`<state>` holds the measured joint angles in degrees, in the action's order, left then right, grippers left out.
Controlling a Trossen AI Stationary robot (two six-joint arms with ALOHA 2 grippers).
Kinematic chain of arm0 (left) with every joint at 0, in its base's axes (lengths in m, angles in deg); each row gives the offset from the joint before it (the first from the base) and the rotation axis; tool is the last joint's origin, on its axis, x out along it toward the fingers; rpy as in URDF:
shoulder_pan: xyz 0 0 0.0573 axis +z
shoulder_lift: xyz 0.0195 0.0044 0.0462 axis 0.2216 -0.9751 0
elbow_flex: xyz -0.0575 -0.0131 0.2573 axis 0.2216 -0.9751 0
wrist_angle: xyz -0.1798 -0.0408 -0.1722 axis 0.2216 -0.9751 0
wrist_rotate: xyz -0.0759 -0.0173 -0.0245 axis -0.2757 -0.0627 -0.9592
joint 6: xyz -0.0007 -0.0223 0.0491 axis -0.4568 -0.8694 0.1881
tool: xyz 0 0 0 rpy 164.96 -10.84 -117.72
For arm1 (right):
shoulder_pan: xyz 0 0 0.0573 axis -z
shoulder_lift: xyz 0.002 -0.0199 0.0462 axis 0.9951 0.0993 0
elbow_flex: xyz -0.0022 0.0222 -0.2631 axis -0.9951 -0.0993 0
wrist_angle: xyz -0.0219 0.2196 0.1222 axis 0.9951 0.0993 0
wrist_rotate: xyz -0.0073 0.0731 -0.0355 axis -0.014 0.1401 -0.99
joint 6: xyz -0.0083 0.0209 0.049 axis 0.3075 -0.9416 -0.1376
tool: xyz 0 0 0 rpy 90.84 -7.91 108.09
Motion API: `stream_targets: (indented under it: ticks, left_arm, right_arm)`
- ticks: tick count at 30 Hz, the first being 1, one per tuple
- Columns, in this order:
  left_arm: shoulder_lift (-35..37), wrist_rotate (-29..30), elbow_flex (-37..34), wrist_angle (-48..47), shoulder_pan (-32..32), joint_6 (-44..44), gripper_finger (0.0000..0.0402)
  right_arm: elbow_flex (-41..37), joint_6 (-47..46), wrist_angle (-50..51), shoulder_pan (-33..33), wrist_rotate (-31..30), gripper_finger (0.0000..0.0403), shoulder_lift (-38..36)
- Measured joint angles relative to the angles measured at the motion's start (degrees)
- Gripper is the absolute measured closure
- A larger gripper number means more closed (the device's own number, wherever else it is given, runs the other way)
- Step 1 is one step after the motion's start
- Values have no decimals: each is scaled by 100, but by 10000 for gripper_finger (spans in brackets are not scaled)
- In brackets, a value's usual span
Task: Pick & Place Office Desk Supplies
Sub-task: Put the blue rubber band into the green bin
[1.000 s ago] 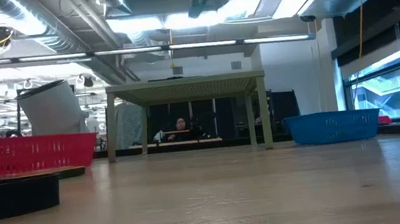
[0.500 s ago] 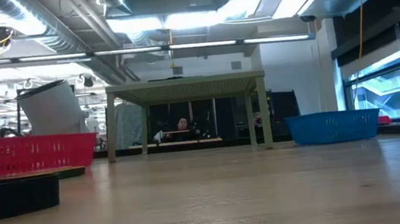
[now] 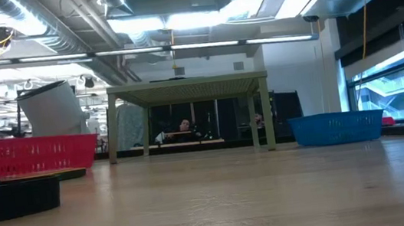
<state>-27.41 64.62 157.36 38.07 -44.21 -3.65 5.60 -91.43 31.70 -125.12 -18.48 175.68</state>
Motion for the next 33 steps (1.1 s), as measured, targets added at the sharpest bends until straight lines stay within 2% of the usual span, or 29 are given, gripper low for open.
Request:
stream_targets:
  ticks: [4,9,15,28,33]
  left_arm:
    - [0,111,0,-2,1,2,398]
    - [0,133,0,-5,1,2,398]
    - [0,200,0,-144,1,2,398]
    - [0,187,0,-769,-11,-351,398]
    - [0,-220,0,-873,-17,-409,398]
  right_arm:
    - [0,48,-246,51,638,250,109]
    - [0,150,-376,71,703,250,266]
    - [0,154,-390,85,1078,250,290]
    - [0,176,-270,87,1073,250,290]
    - [0,167,-87,87,1064,250,290]
